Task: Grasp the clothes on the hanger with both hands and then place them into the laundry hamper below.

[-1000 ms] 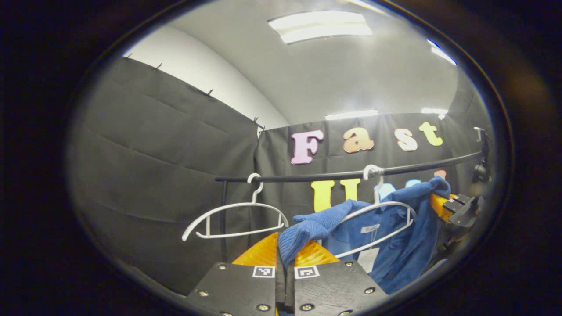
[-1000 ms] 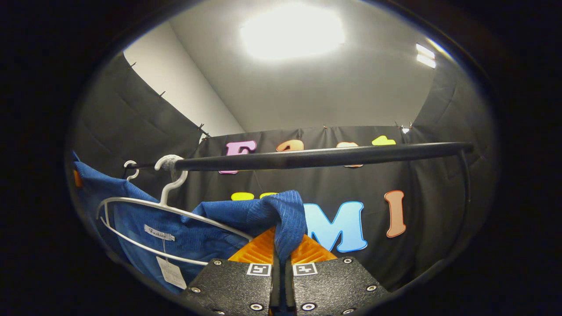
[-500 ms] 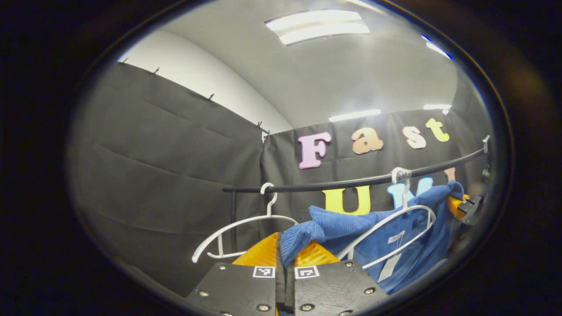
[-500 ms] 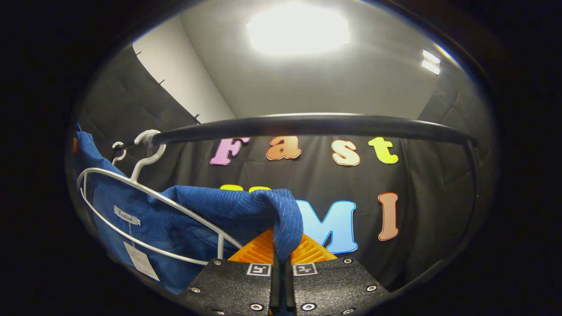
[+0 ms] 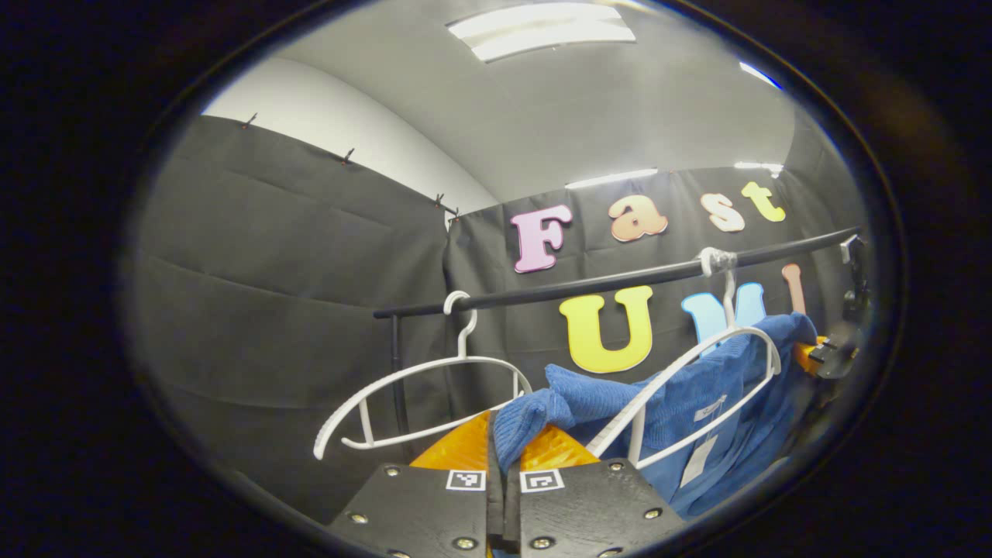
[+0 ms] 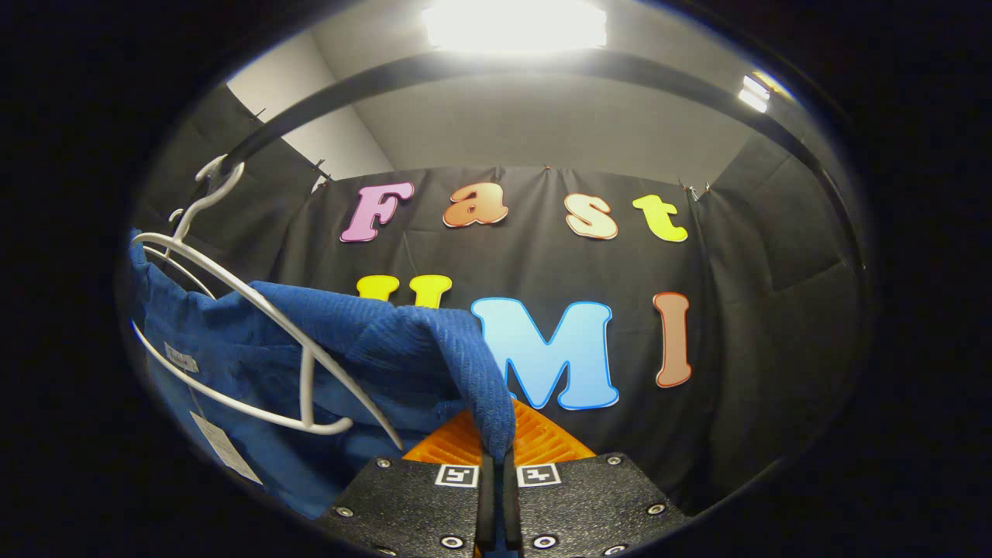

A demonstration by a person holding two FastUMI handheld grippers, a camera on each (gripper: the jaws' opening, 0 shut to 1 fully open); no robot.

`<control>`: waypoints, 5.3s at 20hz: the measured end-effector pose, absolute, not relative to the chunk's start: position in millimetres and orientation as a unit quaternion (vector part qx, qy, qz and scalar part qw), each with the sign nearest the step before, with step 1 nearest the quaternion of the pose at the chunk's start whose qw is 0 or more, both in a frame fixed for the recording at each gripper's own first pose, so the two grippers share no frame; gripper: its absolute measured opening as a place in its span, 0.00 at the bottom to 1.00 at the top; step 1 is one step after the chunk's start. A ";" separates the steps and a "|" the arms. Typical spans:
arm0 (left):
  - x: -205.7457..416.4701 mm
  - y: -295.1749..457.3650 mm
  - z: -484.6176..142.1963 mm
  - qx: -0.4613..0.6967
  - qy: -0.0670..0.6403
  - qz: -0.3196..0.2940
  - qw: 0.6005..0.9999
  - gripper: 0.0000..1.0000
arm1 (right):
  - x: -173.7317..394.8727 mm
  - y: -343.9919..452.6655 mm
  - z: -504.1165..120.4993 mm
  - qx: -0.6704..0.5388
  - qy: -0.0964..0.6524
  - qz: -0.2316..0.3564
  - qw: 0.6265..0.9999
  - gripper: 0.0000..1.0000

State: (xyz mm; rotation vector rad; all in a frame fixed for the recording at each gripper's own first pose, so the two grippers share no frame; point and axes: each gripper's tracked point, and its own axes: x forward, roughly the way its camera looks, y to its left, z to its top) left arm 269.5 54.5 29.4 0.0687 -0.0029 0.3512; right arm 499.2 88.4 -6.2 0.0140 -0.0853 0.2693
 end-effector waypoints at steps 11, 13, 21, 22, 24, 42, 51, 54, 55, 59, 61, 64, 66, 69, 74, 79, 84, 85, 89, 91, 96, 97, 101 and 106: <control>286.2 64.9 6.9 0.014 0.019 0.161 0.987 0.01 | 500.7 100.1 -56.3 -0.030 0.000 0.165 0.986 0.04; 287.6 66.1 5.7 0.010 0.020 0.159 0.987 0.01 | 500.3 101.2 -61.2 -0.031 0.005 0.168 0.985 0.04; 300.9 73.2 45.2 0.014 -0.012 0.157 0.987 0.01 | 530.8 94.3 -36.5 -0.002 -0.017 0.132 0.991 0.04; 304.8 70.2 44.7 0.017 -0.011 0.156 0.987 0.01 | 530.6 95.0 -40.4 0.000 -0.009 0.133 0.991 0.04; 307.8 67.8 33.5 0.019 0.000 0.156 0.988 0.01 | 528.7 92.6 -47.5 0.006 0.006 0.135 0.991 0.04; 253.6 77.9 -37.6 -0.040 0.050 0.143 0.988 0.01 | 477.2 85.1 -89.9 -0.018 0.065 0.159 0.985 0.04; 212.0 55.1 -18.6 -0.045 0.037 0.077 0.995 0.01 | 376.7 88.9 -52.9 -0.013 0.052 0.160 0.986 0.04; 193.6 49.3 -5.9 -0.048 0.027 0.055 0.997 0.01 | 352.4 90.0 -34.3 0.000 0.045 0.162 0.986 0.04; 186.6 47.1 -1.1 -0.051 0.023 0.047 0.997 0.01 | 344.0 91.3 -28.7 0.006 0.043 0.161 0.986 0.04; 166.6 24.5 14.8 -0.064 0.009 0.007 0.998 0.01 | 303.9 95.3 1.4 0.017 0.027 0.167 0.985 0.04; 157.7 11.1 21.3 -0.072 0.003 -0.013 0.997 0.01 | 281.9 99.2 13.6 0.019 0.021 0.176 0.984 0.04; 147.1 -10.5 22.6 -0.085 -0.002 -0.046 0.995 0.07 | 247.9 106.7 25.3 0.018 0.016 0.190 0.982 0.04; 137.7 -24.8 21.5 -0.095 0.000 -0.066 0.993 0.07 | 227.1 113.0 26.0 0.014 0.018 0.198 0.980 0.04; 124.8 -44.9 13.9 -0.110 0.006 -0.093 0.990 0.07 | 197.6 121.1 22.8 0.014 0.027 0.206 0.978 0.04; 98.8 -64.6 -10.6 -0.126 0.022 -0.123 0.984 0.01 | 160.9 132.8 0.3 0.011 0.057 0.210 0.976 0.04; 85.2 -80.7 -63.1 -0.121 0.063 -0.130 0.982 0.07 | 123.2 139.4 -56.5 0.004 0.118 0.216 0.969 0.04; 75.9 -96.0 -134.4 -0.123 0.125 -0.131 0.976 0.01 | 106.1 140.7 -119.6 -0.008 0.180 0.220 0.959 0.04; 73.4 -97.7 -146.0 -0.122 0.138 -0.130 0.974 0.01 | 101.6 141.0 -132.5 -0.013 0.192 0.219 0.957 0.04; 71.9 -103.8 -189.7 -0.116 0.180 -0.131 0.968 0.01 | 80.0 140.8 -193.9 -0.030 0.233 0.216 0.948 0.04; 70.9 -106.8 -211.0 -0.112 0.199 -0.131 0.965 0.01 | 73.2 138.9 -213.8 -0.040 0.251 0.214 0.943 0.04; 55.2 -106.8 -264.1 -0.096 0.253 -0.130 0.954 0.01 | 68.9 120.8 -245.0 -0.067 0.304 0.217 0.925 0.05; 48.3 -107.1 -275.9 -0.092 0.266 -0.129 0.951 0.00 | 63.8 120.6 -257.3 -0.071 0.314 0.217 0.921 0.06; 32.4 -105.6 -320.3 -0.078 0.313 -0.123 0.938 0.07 | 42.1 116.2 -290.1 -0.090 0.349 0.212 0.909 0.07; 9.1 -103.5 -364.6 -0.046 0.374 -0.127 0.917 0.04 | 16.1 112.0 -318.6 -0.111 0.386 0.217 0.889 0.12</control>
